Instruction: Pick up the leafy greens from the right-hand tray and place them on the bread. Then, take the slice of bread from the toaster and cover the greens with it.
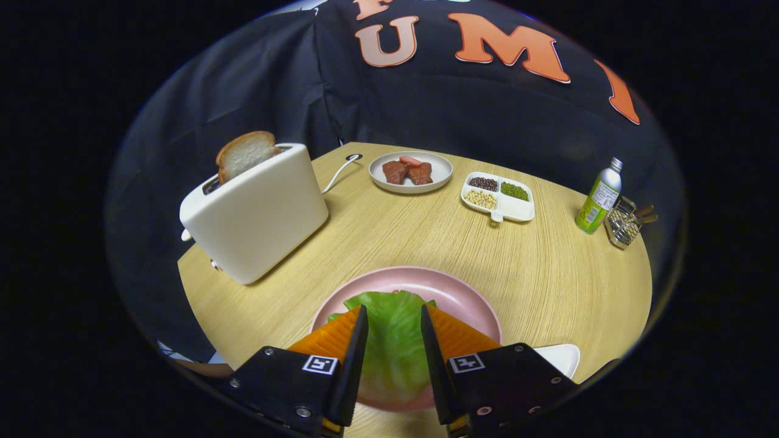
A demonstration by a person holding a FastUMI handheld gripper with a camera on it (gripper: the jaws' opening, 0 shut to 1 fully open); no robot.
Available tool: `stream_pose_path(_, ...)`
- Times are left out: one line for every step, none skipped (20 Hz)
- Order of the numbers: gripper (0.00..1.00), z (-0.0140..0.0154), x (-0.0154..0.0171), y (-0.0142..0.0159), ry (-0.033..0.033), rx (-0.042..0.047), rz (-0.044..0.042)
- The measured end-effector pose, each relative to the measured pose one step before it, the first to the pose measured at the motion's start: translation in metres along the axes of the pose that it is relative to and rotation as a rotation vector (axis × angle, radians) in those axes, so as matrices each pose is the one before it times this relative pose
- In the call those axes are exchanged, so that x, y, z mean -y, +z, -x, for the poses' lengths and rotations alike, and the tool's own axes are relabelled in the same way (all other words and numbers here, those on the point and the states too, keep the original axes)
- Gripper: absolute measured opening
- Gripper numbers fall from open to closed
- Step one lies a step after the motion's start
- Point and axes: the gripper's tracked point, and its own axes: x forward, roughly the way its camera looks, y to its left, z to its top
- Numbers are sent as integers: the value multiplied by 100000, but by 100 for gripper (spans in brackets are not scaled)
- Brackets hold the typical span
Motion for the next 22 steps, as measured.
stream_pose_path(55,183,-256,1195,508,1322,-400)
stream_pose_path(56,390,-257,1124,416,1188,202)
stream_pose_path(61,298,-470,1258,715,1286,640)
stream_pose_path(64,256,-701,1200,1144,1491,596)
stream_pose_path(67,159,-822,1132,1908,1615,343)
stream_pose_path(68,129,-928,887,2127,620,307)
stream_pose_path(68,-43,-845,740,2027,115,-172)
stream_pose_path(69,-92,-851,712,1718,-89,-172)
stream_pose_path(71,6,-861,768,1621,207,-239)
stream_pose_path(72,-53,-664,848,1052,480,73)
stream_pose_path(75,-143,-673,969,1090,787,433)
stream_pose_path(76,-200,-819,798,1117,645,575)
stream_pose_path(79,-141,-835,785,1544,510,381)
stream_pose_path(80,-203,-842,642,1577,57,89)
stream_pose_path(82,-355,-833,502,1798,-200,-19)
stream_pose_path(83,-296,-920,484,1225,-540,207)
stream_pose_path(84,-355,-831,393,818,-560,235)
stream_pose_path(84,-509,-905,386,1608,-1084,138)
stream_pose_path(85,-660,-941,186,1712,-730,-554)
stream_pose_path(85,-647,-768,298,1591,-1106,-688)
stream_pose_path(86,-412,-771,485,1059,-1062,-909)
stream_pose_path(85,-631,-457,511,542,-959,-928)
